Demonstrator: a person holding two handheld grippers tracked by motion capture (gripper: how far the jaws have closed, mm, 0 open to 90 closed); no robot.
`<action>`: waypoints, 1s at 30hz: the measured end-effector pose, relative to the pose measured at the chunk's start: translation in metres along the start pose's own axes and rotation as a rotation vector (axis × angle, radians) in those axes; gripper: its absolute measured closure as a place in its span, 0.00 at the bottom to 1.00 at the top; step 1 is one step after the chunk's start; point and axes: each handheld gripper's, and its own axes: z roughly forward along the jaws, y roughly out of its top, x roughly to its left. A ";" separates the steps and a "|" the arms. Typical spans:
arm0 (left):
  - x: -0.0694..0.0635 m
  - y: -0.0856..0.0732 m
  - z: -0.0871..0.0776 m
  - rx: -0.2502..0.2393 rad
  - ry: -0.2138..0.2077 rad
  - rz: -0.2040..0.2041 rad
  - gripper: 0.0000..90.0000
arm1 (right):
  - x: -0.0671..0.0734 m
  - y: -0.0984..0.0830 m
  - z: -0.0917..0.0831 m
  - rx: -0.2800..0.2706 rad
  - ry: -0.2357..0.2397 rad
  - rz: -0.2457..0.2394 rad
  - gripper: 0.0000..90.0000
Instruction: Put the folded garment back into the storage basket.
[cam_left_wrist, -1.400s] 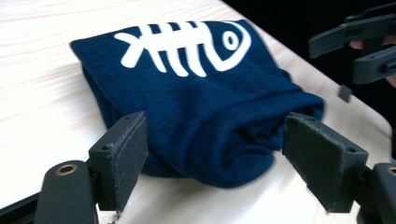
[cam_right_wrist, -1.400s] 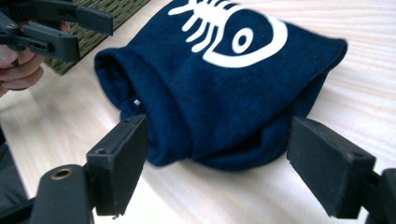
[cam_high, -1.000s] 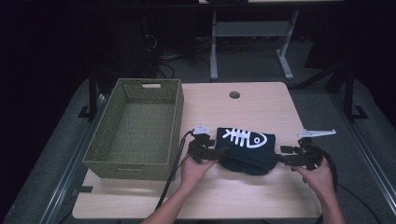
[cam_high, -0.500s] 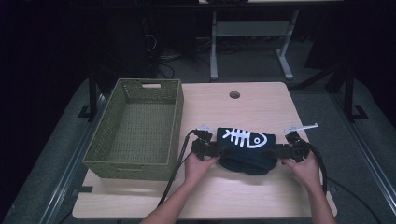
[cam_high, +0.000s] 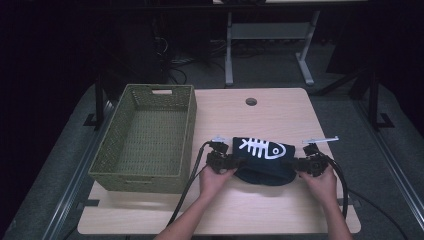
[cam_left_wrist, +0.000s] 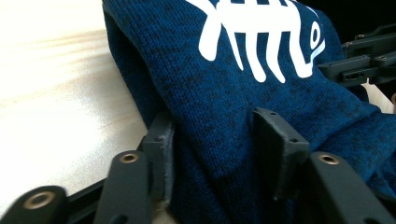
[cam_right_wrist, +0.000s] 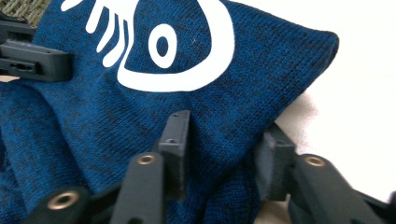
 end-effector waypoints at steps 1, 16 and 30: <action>0.001 -0.001 0.000 -0.004 -0.003 -0.010 0.64 | 0.000 -0.001 0.000 0.000 0.007 0.004 0.73; -0.003 -0.003 -0.006 -0.018 -0.099 -0.070 0.78 | -0.001 -0.002 -0.017 -0.014 0.117 0.056 0.79; -0.026 0.004 -0.030 -0.069 -0.152 -0.027 0.79 | 0.012 0.000 -0.053 -0.083 0.173 0.056 0.80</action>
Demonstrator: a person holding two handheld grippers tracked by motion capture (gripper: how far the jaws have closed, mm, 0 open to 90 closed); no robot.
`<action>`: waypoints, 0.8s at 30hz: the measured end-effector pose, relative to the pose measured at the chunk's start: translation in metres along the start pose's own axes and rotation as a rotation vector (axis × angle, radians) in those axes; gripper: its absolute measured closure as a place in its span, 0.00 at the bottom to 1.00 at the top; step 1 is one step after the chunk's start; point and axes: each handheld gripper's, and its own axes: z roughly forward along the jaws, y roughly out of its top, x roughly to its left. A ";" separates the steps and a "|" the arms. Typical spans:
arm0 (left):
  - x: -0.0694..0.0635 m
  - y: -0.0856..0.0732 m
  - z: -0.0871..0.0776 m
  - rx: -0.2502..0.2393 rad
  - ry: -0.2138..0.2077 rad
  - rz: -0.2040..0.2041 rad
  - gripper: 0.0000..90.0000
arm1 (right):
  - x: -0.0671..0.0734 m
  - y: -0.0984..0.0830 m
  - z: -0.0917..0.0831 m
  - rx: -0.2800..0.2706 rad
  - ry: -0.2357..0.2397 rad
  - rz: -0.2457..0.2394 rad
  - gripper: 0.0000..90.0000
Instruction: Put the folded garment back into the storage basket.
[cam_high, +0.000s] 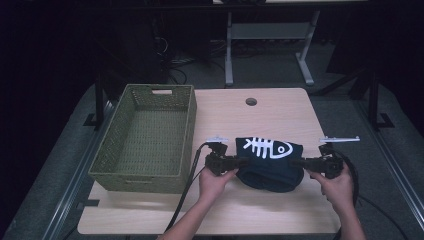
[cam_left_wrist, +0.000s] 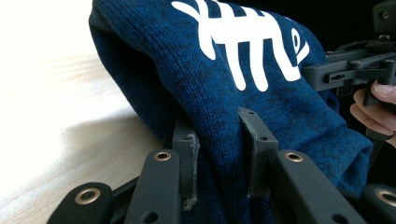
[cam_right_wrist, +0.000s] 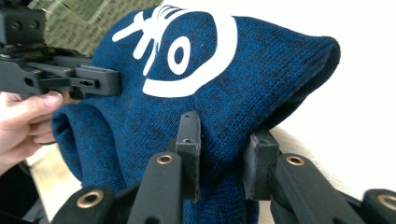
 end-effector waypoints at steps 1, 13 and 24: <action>-0.001 0.001 -0.002 -0.003 -0.001 0.007 0.79 | 0.001 0.001 -0.002 -0.007 0.006 -0.001 0.80; -0.022 0.015 -0.018 -0.021 -0.013 0.052 0.80 | 0.016 0.009 -0.022 -0.027 0.040 0.007 0.80; -0.027 0.027 -0.031 -0.040 -0.017 0.062 0.80 | 0.024 0.017 -0.026 -0.048 0.070 0.002 0.80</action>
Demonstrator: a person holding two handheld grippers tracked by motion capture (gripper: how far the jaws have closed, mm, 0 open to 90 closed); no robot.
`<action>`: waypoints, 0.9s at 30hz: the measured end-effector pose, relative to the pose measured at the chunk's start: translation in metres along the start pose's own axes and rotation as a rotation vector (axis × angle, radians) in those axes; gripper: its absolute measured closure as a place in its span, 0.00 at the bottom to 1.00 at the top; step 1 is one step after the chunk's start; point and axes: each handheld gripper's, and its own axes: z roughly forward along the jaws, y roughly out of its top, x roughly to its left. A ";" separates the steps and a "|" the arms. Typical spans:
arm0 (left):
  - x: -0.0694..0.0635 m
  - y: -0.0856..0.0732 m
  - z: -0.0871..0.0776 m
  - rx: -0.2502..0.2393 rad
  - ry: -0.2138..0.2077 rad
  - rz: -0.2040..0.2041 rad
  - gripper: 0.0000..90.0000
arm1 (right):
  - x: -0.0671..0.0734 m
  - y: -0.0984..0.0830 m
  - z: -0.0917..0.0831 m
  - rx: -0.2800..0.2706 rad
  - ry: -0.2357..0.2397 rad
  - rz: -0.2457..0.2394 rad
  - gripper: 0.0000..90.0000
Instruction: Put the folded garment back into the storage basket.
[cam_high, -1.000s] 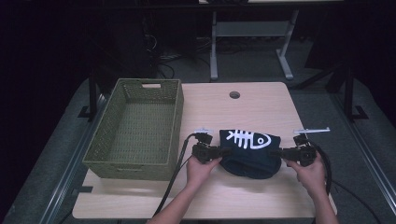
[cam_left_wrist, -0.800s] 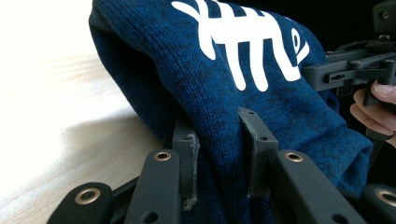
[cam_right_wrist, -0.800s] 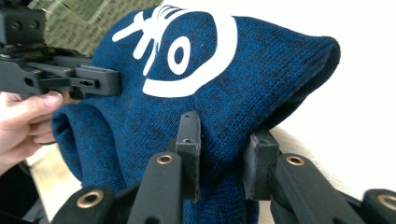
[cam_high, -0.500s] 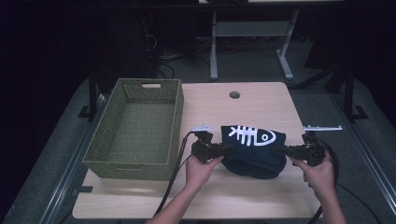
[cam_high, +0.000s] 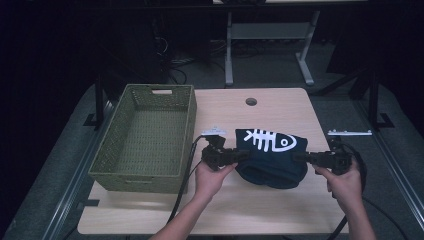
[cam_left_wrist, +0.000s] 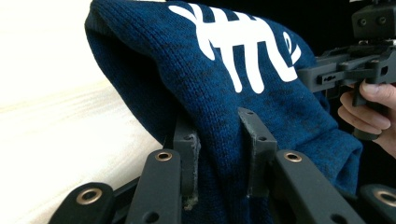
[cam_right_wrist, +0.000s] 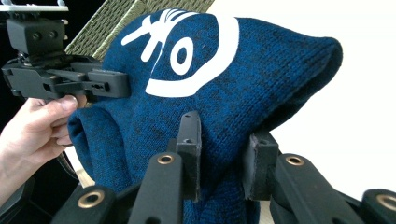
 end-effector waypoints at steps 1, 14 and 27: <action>-0.001 0.001 -0.001 0.000 -0.001 -0.001 0.80 | 0.001 0.001 0.000 -0.002 0.000 -0.005 0.80; -0.006 0.018 -0.016 -0.014 -0.014 0.025 0.80 | 0.016 0.013 -0.007 -0.007 0.012 -0.021 0.80; -0.005 0.030 -0.035 -0.032 -0.010 0.025 0.80 | 0.033 0.028 -0.005 -0.010 0.026 -0.033 0.80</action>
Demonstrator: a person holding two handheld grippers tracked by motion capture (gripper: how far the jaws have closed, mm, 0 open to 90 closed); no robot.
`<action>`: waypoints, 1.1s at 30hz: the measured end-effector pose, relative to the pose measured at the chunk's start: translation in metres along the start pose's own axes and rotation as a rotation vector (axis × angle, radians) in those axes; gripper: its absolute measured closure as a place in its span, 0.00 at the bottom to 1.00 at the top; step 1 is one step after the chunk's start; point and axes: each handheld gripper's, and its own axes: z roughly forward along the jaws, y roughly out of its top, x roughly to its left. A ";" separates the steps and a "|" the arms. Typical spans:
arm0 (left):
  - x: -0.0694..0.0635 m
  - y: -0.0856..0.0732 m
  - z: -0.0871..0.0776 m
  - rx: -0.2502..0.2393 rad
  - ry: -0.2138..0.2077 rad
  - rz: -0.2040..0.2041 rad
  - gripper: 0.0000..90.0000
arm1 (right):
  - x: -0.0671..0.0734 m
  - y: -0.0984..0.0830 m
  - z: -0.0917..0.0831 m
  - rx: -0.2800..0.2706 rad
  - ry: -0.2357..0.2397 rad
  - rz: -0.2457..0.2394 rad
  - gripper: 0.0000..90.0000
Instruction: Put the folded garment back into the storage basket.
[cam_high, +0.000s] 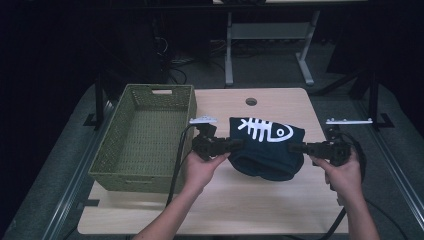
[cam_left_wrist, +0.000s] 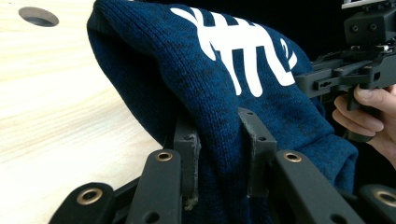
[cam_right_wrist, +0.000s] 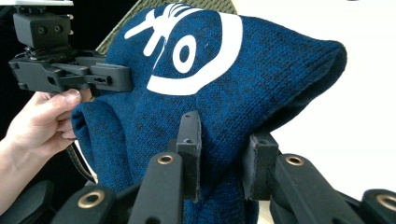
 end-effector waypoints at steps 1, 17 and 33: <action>0.000 0.001 -0.002 0.001 0.001 0.003 0.80 | 0.001 0.001 0.001 -0.004 0.000 -0.002 0.80; 0.003 0.015 -0.018 -0.008 0.009 0.008 0.80 | 0.014 0.016 0.006 -0.007 0.017 -0.014 0.80; 0.007 0.028 -0.036 -0.007 0.017 0.016 0.80 | 0.028 0.030 0.012 -0.003 0.037 -0.023 0.80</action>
